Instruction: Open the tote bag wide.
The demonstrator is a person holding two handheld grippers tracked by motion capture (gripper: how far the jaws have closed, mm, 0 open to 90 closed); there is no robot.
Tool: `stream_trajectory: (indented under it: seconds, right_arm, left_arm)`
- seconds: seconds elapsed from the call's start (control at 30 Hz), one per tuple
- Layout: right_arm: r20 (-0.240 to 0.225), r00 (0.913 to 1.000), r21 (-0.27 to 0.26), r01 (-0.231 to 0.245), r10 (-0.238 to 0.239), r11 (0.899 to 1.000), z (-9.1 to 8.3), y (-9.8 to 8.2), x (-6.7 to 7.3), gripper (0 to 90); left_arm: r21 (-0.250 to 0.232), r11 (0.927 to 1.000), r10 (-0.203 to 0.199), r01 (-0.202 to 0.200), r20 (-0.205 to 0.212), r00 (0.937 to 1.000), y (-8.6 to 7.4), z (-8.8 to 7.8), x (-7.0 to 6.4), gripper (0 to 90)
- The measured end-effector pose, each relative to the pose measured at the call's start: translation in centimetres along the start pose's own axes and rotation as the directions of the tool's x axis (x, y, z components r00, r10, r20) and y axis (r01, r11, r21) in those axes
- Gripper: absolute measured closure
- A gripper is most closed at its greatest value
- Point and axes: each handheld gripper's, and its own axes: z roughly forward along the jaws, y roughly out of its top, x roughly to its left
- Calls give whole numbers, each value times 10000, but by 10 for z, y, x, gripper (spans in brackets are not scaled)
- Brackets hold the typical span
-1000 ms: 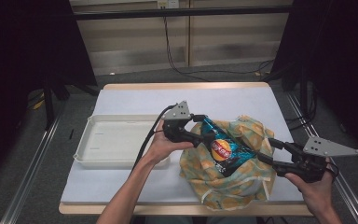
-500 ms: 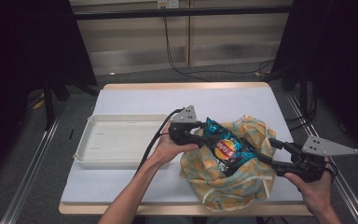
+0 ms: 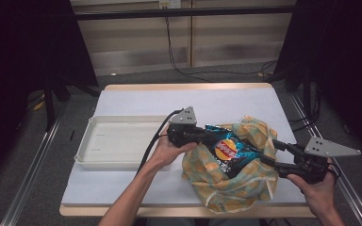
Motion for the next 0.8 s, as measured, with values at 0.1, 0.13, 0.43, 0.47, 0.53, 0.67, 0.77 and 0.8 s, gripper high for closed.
stream_trajectory:
  seconds: [0.1,0.13,0.43,0.47,0.53,0.67,0.77,0.8]
  right_arm:
    - [-95,9999,-18,65,-65,10000,1,-1,0,376]
    - [-74,10000,-12,5,-5,10000,2,-1,0,374]
    - [-106,9999,-3,60,-60,10000,1,1,2,366]
    - [-112,9999,-90,71,-72,9999,1,2,2,367]
    - [-115,9999,-173,43,-45,9998,-2,6,1,410]
    - [-258,9995,-480,149,-162,9987,-5,21,0,482]
    - [-298,9991,-646,278,-298,9975,4,37,-2,522]
    - [-427,9985,-621,310,-337,9976,10,42,-2,529]
  left_arm:
    - [-177,9998,-116,114,-84,9999,3,-5,0,892]
    - [-209,9997,-135,133,-73,9999,4,-7,0,892]
    - [-748,9971,-108,121,175,9998,10,-17,-3,888]
    - [-712,9974,-77,84,105,9999,10,-18,-3,888]
    - [-572,9983,65,-60,86,9999,10,-18,-6,888]
    - [-451,9989,110,-108,47,9999,6,-16,-12,888]
    - [-285,9996,86,-87,-34,10000,2,-16,-14,887]
    - [-344,9994,-63,62,-18,10000,1,-17,-14,887]
